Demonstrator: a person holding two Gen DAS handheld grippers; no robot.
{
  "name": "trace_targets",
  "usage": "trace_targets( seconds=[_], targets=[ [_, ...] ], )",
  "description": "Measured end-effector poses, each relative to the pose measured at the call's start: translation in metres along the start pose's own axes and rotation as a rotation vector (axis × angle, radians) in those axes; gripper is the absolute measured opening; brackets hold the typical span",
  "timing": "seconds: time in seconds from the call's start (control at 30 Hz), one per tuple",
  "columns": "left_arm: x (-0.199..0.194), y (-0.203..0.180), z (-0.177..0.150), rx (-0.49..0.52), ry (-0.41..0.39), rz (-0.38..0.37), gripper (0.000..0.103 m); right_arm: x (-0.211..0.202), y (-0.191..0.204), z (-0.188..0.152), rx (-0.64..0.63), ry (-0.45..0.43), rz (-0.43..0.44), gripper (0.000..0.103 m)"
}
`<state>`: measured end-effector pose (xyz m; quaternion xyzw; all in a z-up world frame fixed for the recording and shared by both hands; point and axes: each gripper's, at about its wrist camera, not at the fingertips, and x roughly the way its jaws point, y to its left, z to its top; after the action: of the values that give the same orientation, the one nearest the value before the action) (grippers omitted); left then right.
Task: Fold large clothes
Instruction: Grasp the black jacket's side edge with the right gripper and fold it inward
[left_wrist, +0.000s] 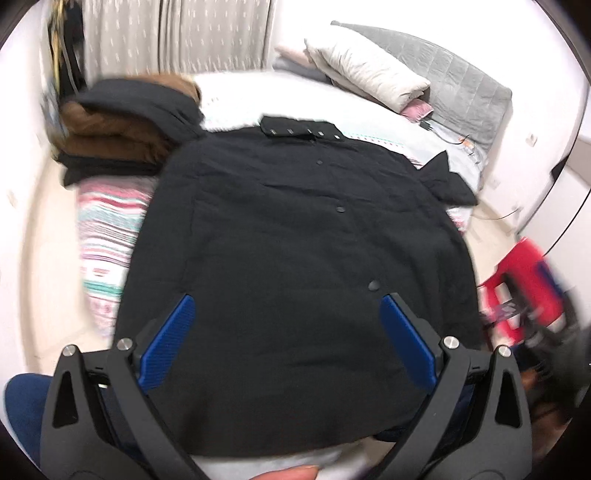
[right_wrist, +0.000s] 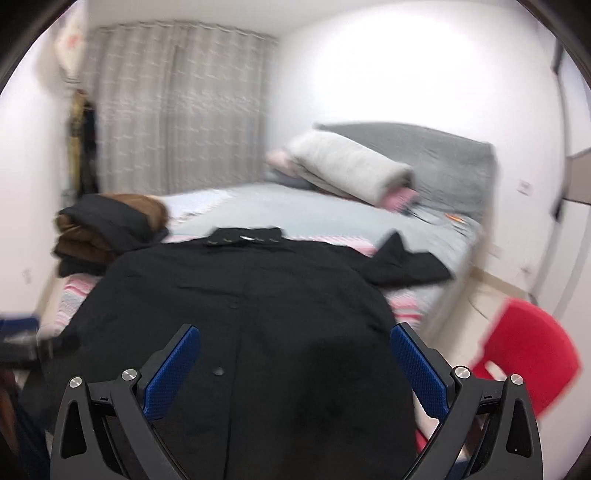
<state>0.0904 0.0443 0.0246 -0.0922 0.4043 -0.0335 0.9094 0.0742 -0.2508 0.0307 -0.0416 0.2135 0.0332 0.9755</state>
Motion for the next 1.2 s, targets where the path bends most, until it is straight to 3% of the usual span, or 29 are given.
trace_targets(
  seconds=[0.13, 0.2, 0.37, 0.4, 0.5, 0.53, 0.6, 0.67, 0.8, 1.0, 1.13, 1.2],
  targets=[
    [0.023, 0.010, 0.026, -0.001, 0.026, 0.026, 0.100, 0.069, -0.014, 0.010, 0.015, 0.179, 0.022, 0.103],
    [0.037, 0.017, 0.045, -0.004, 0.040, 0.030, 0.100, 0.097, -0.042, 0.021, 0.112, 0.246, 0.068, 0.103],
    [0.080, 0.052, 0.093, -0.184, 0.034, 0.020, 0.102, 0.195, -0.149, 0.059, 0.411, 0.401, 0.158, 0.103],
    [0.101, 0.058, 0.098, -0.205, 0.075, 0.023, 0.102, 0.215, -0.168, 0.063, 0.455, 0.428, 0.159, 0.103],
    [0.176, 0.063, 0.093, -0.161, 0.302, -0.106, 0.101, 0.279, -0.237, 0.049, 0.597, 0.518, 0.050, 0.103],
    [0.193, 0.066, 0.089, -0.142, 0.320, -0.066, 0.099, 0.296, -0.256, 0.041, 0.653, 0.539, 0.030, 0.103],
    [0.211, 0.073, 0.079, -0.149, 0.321, 0.001, 0.099, 0.319, -0.291, 0.017, 0.819, 0.539, 0.051, 0.101],
    [0.218, 0.074, 0.080, -0.165, 0.328, -0.010, 0.099, 0.336, -0.321, -0.002, 0.943, 0.525, 0.050, 0.094],
    [0.210, 0.065, 0.093, -0.106, 0.194, -0.002, 0.099, 0.366, -0.356, -0.003, 1.004, 0.464, 0.032, 0.093],
    [0.232, 0.059, 0.086, -0.090, 0.239, 0.040, 0.099, 0.417, -0.372, -0.014, 1.048, 0.473, 0.021, 0.083],
    [0.235, 0.056, 0.085, -0.041, 0.232, 0.068, 0.099, 0.417, -0.396, -0.026, 1.147, 0.395, 0.028, 0.077],
    [0.237, 0.055, 0.085, -0.039, 0.231, 0.069, 0.099, 0.413, -0.408, -0.030, 1.216, 0.352, 0.026, 0.064]
  ],
)
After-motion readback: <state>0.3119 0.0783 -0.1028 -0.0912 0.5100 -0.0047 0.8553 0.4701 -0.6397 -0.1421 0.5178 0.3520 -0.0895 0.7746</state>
